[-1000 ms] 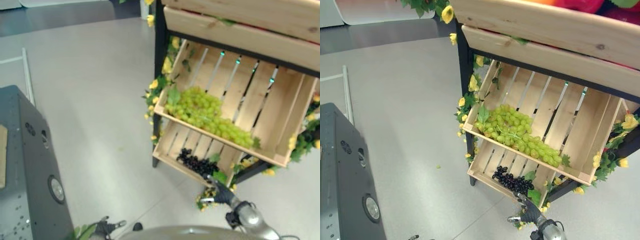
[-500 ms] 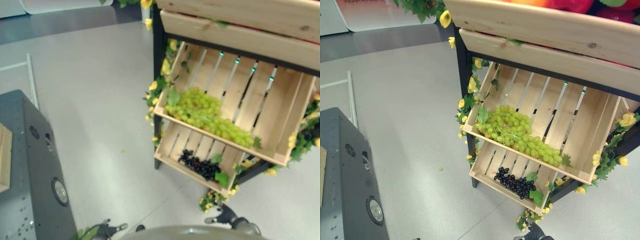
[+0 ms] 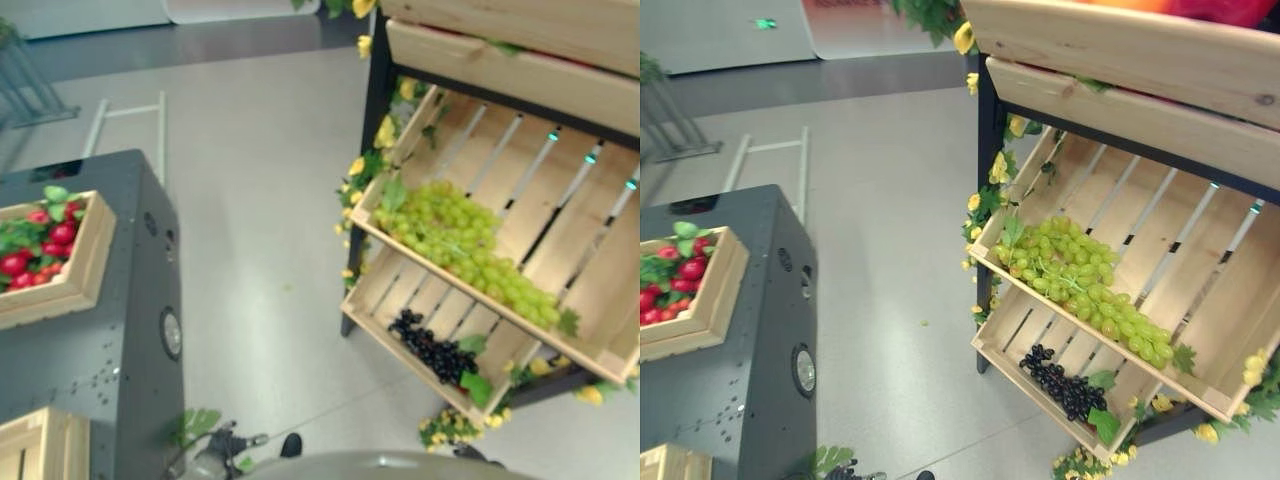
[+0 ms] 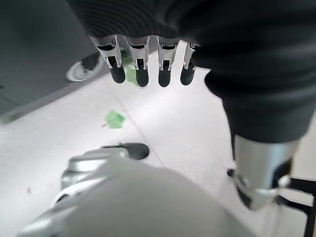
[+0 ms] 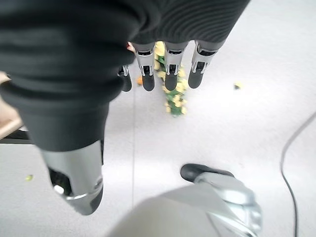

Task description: Pick up the fruits from the basket on one side to the basket on the other side

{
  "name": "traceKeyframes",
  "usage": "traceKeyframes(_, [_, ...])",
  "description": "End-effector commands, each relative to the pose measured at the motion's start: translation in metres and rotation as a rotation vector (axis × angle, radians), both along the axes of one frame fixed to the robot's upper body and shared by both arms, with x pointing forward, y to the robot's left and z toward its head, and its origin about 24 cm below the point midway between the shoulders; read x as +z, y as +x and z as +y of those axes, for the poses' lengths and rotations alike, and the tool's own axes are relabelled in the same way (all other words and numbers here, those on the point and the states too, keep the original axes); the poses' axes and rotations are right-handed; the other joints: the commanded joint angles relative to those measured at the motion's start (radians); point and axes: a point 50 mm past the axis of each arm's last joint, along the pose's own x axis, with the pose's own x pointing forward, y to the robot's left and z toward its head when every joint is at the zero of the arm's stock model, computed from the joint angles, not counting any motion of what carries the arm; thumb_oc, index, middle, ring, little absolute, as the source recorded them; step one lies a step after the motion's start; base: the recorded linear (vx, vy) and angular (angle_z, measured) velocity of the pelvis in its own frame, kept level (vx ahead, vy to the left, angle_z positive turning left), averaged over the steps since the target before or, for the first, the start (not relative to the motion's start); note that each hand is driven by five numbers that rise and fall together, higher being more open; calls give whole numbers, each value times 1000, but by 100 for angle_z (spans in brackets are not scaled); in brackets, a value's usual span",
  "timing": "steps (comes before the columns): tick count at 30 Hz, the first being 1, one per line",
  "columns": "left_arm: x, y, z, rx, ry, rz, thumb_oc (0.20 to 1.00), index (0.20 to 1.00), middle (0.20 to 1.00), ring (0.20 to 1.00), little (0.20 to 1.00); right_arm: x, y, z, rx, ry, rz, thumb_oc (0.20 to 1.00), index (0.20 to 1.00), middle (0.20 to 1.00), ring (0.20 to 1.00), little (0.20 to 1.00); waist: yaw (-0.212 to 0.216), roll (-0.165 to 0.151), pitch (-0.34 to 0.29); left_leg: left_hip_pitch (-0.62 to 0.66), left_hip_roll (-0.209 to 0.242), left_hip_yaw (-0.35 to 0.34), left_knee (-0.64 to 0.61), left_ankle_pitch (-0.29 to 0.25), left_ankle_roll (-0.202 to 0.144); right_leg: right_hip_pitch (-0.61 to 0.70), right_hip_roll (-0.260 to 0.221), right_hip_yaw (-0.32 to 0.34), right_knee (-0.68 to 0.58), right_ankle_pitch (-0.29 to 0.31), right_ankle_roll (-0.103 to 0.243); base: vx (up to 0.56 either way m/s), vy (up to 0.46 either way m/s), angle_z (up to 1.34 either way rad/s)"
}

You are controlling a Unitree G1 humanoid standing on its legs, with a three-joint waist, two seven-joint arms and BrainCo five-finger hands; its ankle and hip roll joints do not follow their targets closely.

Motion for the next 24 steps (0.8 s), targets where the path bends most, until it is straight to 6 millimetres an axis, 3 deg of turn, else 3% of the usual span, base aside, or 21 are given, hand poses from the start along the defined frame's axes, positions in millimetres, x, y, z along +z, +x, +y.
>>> traceKeyframes(1, [0,16,-14,45,-57,-42,1000,1000,1000,1000,1000,5,2,-17,-46,-48,-22,1000,1000,1000,1000,1000,25,-19,37,-38,-38,-2,75,-51,36,-50,-28,31,30,-5,91,-278,-369,51])
traceKeyframes(2, [0,18,-16,52,-67,-48,1000,1000,1000,1000,1000,5,1,-19,-50,-62,-19,1000,1000,1000,1000,1000,34,-14,61,-81,-18,-21,87,-7,8,-29,-11,2,-10,3,78,-215,-274,36])
traceKeyframes(5, [0,19,-20,82,-81,-52,1000,1000,1000,1000,1000,6,1,-23,-77,-74,-28,1000,1000,1000,1000,1000,26,-10,84,-125,-6,7,97,21,2,-24,-7,-40,-36,16,73,-212,-219,51])
traceKeyframes(10, [-1,17,-19,129,-94,-40,1000,1000,1000,1000,1000,7,1,-26,-90,-92,-28,1000,1000,1000,1000,1000,15,-27,93,-163,18,217,163,-5,8,-16,-46,-128,-85,47,79,-152,-131,81])
traceKeyframes(13, [-3,2,-15,189,-101,-11,1000,1000,1000,1000,1000,6,-3,-27,-74,-93,-7,1000,1000,1000,1000,1000,16,-32,83,-113,-4,198,201,-63,18,-24,-60,-163,-85,58,77,-131,-65,72])
traceKeyframes(15, [-4,-3,-15,217,-117,3,1000,1000,1000,1000,1000,6,-2,-26,-65,-86,-9,1000,1000,1000,1000,1000,11,-55,70,-57,-28,220,260,-151,41,-43,-85,-213,-80,64,80,-106,-40,58])
traceKeyframes(18, [-5,-5,-16,224,-126,7,1000,1000,1000,1000,1000,7,1,-24,-58,-75,-23,1000,1000,1000,1000,1000,4,-56,66,-1,-16,248,267,-197,43,-52,-96,-262,-79,68,81,-115,8,74])
traceKeyframes(19, [-4,-3,-16,242,-137,-3,1000,1000,1000,1000,1000,7,3,-23,-61,-71,-32,1000,1000,1000,1000,1000,-1,-55,59,45,10,281,240,-209,36,-65,-106,-314,-79,73,86,-110,34,82])
traceKeyframes(20, [-5,-3,-16,243,-137,-3,1000,1000,1000,1000,1000,7,3,-23,-61,-71,-32,1000,1000,1000,1000,1000,-2,-54,60,47,11,280,240,-210,35,-63,-105,-315,-79,72,85,-100,61,68])
traceKeyframes(23, [-4,2,-15,310,-164,-21,1000,1000,1000,1000,1000,8,7,-21,-76,-59,-50,1000,1000,1000,1000,1000,-6,-58,48,69,38,359,218,-216,23,-64,-135,-420,-76,77,95,-61,68,81])
traceKeyframes(24, [-4,2,-15,310,-164,-22,1000,1000,1000,1000,1000,8,7,-21,-76,-59,-50,1000,1000,1000,1000,1000,-7,-58,48,66,39,358,221,-217,23,-64,-135,-421,-75,77,95,-74,90,100])
